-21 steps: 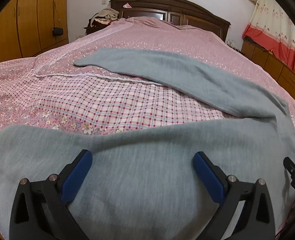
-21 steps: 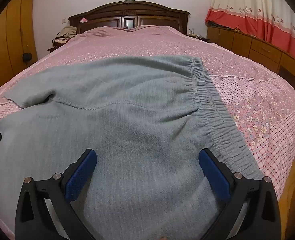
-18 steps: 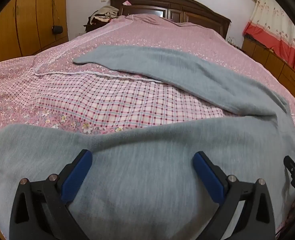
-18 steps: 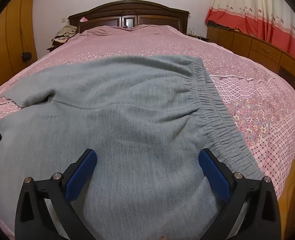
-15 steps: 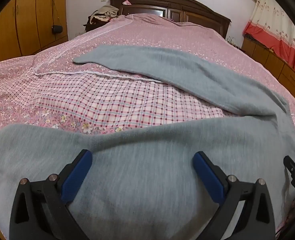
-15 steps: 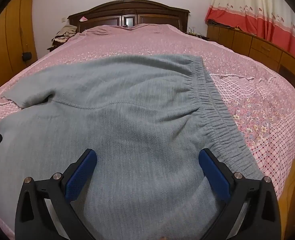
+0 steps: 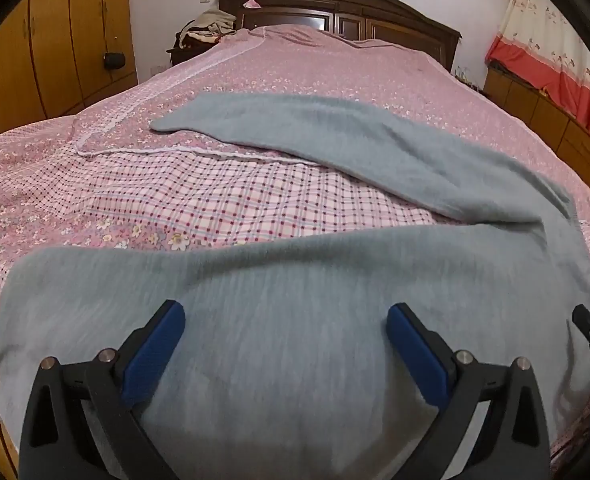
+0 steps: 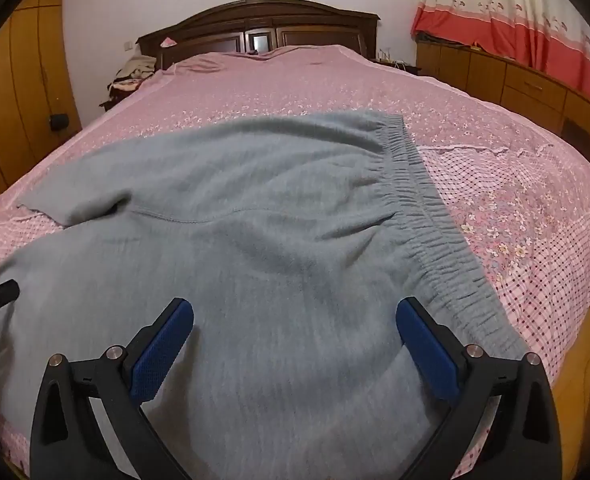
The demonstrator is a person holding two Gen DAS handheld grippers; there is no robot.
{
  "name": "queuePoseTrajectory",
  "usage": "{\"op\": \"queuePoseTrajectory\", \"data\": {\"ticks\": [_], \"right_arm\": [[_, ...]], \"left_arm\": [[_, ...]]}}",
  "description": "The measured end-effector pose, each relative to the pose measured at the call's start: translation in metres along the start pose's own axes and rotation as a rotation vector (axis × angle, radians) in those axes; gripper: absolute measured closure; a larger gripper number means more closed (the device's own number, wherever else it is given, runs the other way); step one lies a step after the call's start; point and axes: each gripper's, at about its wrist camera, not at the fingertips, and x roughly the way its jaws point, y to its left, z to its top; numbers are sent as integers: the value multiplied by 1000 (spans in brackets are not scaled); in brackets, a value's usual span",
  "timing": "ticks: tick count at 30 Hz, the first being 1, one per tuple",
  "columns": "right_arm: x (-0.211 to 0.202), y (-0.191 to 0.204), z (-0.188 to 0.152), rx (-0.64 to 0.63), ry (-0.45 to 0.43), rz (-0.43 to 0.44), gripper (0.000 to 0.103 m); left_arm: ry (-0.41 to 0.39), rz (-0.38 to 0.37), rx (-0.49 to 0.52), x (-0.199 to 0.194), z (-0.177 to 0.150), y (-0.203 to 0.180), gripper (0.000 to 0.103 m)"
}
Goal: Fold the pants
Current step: 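Hover both open grippers over the grey sweatpants, positioning above the fabric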
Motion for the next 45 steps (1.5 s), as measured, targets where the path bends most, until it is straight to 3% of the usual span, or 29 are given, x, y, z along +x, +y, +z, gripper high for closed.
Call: {"op": "queuePoseTrajectory", "data": {"ticks": [45], "right_arm": [[-8, 3, 3, 5, 44, 26, 0]], "left_arm": [[42, -12, 28, -15, 1, -7, 0]]}}
